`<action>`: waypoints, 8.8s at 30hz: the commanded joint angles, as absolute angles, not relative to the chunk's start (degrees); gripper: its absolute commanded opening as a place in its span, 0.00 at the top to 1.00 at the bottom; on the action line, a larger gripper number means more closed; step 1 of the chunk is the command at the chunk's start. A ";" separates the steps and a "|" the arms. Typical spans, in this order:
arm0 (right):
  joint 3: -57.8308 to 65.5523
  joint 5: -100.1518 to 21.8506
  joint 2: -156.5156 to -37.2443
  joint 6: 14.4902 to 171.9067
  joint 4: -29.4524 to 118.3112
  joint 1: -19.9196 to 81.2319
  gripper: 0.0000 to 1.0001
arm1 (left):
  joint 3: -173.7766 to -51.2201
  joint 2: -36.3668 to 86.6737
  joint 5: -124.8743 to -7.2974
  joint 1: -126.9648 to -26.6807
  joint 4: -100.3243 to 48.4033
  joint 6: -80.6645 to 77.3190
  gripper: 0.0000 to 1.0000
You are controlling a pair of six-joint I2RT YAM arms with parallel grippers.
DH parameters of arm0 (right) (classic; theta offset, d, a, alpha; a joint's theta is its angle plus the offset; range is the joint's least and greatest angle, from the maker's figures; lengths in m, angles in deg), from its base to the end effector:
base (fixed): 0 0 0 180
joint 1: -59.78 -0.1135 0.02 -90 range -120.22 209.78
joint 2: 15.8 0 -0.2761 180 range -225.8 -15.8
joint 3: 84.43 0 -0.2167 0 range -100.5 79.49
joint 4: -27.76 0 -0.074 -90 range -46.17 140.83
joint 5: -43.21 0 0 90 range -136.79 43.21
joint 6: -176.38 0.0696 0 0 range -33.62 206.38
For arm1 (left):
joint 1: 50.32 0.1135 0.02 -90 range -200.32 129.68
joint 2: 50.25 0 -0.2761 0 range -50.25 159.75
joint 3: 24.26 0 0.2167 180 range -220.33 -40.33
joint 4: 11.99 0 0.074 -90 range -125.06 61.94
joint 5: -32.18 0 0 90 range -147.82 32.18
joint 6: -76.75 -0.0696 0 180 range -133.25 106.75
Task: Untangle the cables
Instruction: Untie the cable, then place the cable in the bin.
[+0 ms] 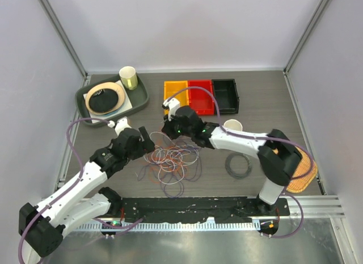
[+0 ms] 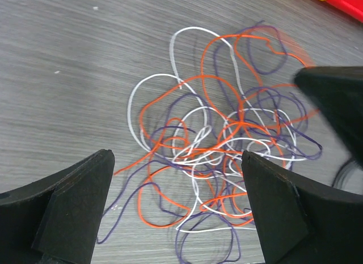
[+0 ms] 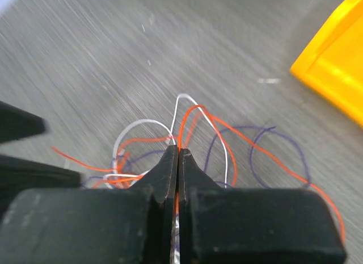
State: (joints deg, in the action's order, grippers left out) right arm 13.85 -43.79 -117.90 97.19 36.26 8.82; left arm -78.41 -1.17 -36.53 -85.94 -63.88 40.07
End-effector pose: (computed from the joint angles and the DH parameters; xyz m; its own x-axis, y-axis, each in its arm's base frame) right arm 0.2533 0.3182 0.2387 -0.4497 -0.2572 -0.8554 -0.7332 0.6532 0.1891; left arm 0.1367 -0.0668 0.2400 -0.6273 -0.4698 -0.6211 -0.2719 0.8795 -0.3906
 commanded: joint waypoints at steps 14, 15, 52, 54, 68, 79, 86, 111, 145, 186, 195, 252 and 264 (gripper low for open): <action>-6.88 -52.76 -87.43 92.36 41.37 8.45 0.99 | -81.19 9.68 -53.95 -86.01 -40.55 35.44 0.00; -9.77 -53.73 -87.52 91.49 41.55 8.45 0.99 | -81.72 10.65 -54.74 -86.01 -39.41 34.05 0.00; -11.65 -77.86 -86.02 86.74 53.86 8.45 0.99 | -109.20 19.01 -31.99 -92.86 -24.80 9.52 1.00; -9.98 -80.79 -86.99 84.46 53.24 8.54 0.99 | -112.73 19.35 -31.98 -92.86 -26.92 8.20 1.00; -3.48 -76.78 -91.30 84.71 44.19 12.75 0.99 | -141.92 34.30 -32.84 -90.67 -37.91 2.48 1.00; 16.28 -54.34 -84.54 90.94 41.20 15.57 0.33 | -142.98 30.52 -33.40 -90.66 -41.94 3.71 1.00; 32.01 -42.80 -78.03 86.75 38.13 15.57 0.17 | -153.00 32.80 -29.26 -90.14 -49.59 0.90 1.00; 21.83 -23.59 -126.11 84.98 -10.83 16.01 0.60 | -144.31 21.29 -26.90 -90.14 -49.69 3.63 1.00; 48.30 -38.00 -82.27 98.95 23.87 14.43 0.38 | -150.98 29.72 -37.96 -70.71 -48.63 1.51 1.00; 64.82 -73.86 -32.32 96.76 28.10 14.43 0.03 | -153.53 56.26 -58.35 -70.71 -36.86 11.01 1.00; 65.34 -75.27 -31.71 96.58 28.63 14.52 0.03 | -162.13 69.09 -55.81 -70.89 -38.52 10.39 1.00; 66.75 -74.30 -31.62 98.25 28.01 14.52 0.03 | -172.33 67.87 -29.96 -83.20 -39.31 1.16 1.00; 66.58 -75.09 -34.42 97.64 27.14 14.52 0.03 | -167.77 69.89 -30.40 -77.93 -39.49 6.08 1.00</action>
State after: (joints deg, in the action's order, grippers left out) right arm 66.92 -73.82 -32.66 97.91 30.12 14.72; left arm -167.83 69.27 -31.02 -79.67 -41.23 3.54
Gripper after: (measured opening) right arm 0.967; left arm 0.028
